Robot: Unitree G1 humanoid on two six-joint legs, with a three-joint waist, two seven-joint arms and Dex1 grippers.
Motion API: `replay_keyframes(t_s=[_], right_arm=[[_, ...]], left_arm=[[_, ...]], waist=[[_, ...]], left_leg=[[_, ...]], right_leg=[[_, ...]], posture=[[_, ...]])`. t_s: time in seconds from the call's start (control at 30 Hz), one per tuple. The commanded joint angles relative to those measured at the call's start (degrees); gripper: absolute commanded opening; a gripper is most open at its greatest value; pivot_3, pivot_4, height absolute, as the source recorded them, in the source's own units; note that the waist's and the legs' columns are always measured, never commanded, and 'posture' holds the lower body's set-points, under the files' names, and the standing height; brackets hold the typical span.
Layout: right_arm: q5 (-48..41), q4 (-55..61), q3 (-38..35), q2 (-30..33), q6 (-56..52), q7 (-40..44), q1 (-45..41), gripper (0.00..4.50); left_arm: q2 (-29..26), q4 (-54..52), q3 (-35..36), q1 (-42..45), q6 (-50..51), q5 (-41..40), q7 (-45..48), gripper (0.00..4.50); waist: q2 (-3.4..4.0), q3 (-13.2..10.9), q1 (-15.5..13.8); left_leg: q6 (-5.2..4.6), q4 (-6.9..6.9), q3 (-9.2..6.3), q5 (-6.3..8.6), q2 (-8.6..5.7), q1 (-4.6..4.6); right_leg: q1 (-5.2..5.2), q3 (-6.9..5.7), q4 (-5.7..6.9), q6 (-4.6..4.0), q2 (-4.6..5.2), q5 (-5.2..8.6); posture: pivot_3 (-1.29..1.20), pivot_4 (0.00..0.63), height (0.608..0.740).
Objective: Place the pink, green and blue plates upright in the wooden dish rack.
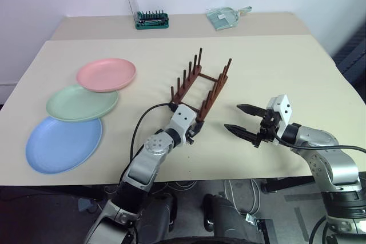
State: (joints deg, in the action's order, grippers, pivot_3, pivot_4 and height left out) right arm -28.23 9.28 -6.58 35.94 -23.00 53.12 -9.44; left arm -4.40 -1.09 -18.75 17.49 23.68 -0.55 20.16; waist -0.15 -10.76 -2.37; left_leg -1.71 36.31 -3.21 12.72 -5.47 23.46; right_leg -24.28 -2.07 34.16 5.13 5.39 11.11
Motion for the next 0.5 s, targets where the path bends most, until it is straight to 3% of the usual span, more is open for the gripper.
replay_keyframes(t_s=[0.03, 0.2, 0.5], right_arm=[[-0.23, 1.2, -0.47, -0.36, 1.11, -0.21, 0.18, 4.5], [1.31, 1.41, -0.76, 1.0, 1.45, -0.63, 3.03, 4.5], [4.07, 2.41, -2.27, 3.53, 3.33, -0.72, 9.87, 4.5]], left_arm=[[-0.7, 2.76, -0.15, -1.56, 0.92, 0.33, 0.67, 0.68], [-4.67, 2.81, 0.37, -0.74, -3.45, -0.6, 5.94, 0.68], [-16.03, 1.67, -1.2, 1.67, -14.66, -5.74, 28.34, 0.68]], waist=[[0.0, 0.0, 0.02], [0.0, 0.04, 0.05], [0.02, 0.04, 0.14]], left_leg=[[0.01, 0.0, 0.0, 0.0, 0.0, 0.0], [0.03, 0.0, 0.0, 0.02, 0.0, 0.0], [0.04, -0.06, 0.03, 0.02, 0.02, 0.03]], right_leg=[[0.0, 0.0, 0.0, 0.0, 0.0, 0.0], [0.0, 0.0, 0.0, -0.04, 0.0, 0.02], [-0.1, 0.02, -0.01, -0.16, 0.0, 0.04]], posture=[[0.0, 0.15, 0.74], [0.0, 0.15, 0.74], [0.0, 0.15, 0.74]])
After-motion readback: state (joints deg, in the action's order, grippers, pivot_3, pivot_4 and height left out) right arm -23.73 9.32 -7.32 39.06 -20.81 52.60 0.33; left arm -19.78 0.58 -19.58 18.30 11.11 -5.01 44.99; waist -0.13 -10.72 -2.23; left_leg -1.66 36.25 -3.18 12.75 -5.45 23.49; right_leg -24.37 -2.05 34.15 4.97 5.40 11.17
